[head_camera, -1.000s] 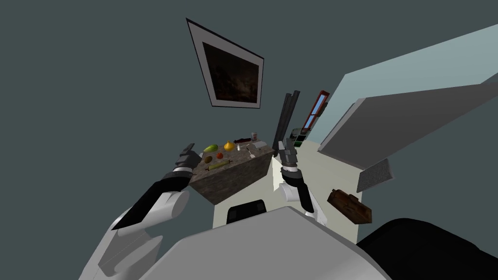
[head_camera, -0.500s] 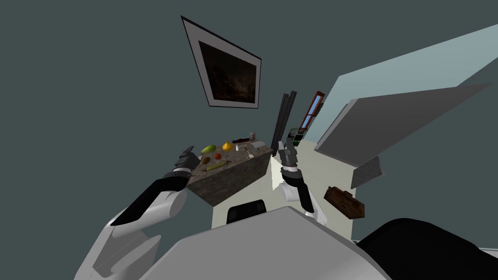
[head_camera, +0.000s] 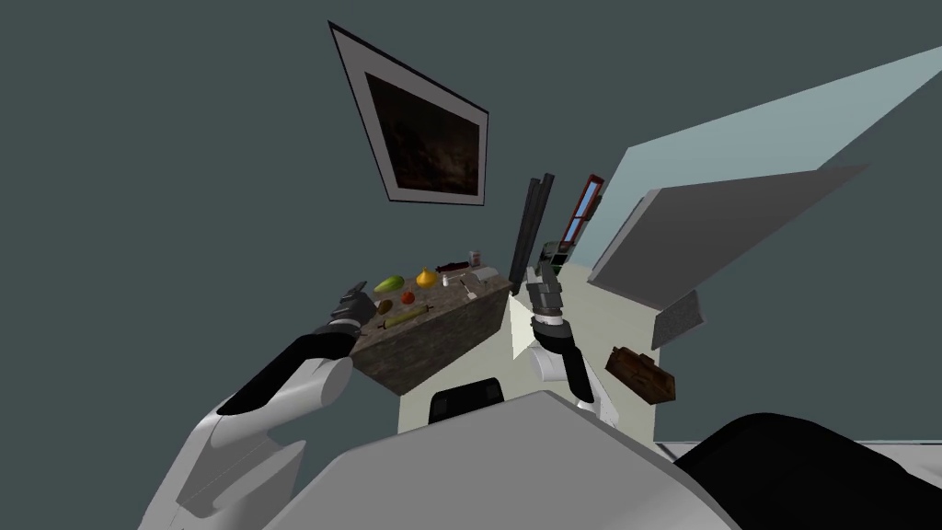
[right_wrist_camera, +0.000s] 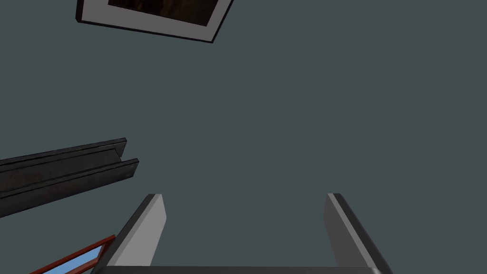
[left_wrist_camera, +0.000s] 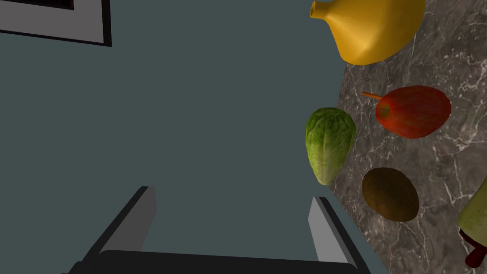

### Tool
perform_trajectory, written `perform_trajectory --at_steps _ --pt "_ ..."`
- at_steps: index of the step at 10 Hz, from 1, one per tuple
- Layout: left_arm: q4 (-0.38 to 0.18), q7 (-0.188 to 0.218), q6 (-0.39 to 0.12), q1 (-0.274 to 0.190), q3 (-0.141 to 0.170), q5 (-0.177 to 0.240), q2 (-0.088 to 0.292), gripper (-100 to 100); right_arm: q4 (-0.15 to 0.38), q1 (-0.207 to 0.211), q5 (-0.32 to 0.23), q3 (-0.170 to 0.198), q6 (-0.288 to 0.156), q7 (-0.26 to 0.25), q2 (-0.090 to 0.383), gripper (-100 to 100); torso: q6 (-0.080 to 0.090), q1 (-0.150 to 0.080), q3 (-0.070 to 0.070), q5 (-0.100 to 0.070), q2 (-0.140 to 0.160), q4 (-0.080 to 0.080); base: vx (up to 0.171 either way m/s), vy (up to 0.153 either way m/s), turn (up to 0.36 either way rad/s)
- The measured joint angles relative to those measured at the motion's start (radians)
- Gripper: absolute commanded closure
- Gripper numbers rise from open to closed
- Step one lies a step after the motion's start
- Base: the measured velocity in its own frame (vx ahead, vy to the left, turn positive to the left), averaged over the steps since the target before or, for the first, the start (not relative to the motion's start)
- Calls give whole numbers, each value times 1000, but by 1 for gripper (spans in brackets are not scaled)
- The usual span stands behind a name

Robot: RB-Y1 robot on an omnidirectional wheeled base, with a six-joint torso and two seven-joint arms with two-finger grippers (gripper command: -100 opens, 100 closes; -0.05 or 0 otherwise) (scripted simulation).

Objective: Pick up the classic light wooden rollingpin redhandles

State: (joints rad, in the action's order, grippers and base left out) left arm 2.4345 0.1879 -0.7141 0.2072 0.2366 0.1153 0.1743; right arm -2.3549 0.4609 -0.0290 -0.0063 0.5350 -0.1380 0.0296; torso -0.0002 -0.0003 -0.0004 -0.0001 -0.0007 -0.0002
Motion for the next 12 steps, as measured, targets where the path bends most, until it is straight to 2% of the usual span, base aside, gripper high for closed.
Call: perform_trajectory --at_steps 9,11,12 --pt "-33 19 -237 -6 58 -9 -11 -100 0 0 0 0 0 0 0 0 0 0 0 0 -1 0 19 -2 -74" --pt "-39 22 -296 -8 64 -24 -22 -100 0 0 0 0 0 0 0 0 0 0 -1 0 -2 0 37 3 -111" --pt "-48 23 -319 -3 75 -15 -17 -100 0 0 0 0 0 0 0 0 0 1 -1 0 -2 0 20 3 8"
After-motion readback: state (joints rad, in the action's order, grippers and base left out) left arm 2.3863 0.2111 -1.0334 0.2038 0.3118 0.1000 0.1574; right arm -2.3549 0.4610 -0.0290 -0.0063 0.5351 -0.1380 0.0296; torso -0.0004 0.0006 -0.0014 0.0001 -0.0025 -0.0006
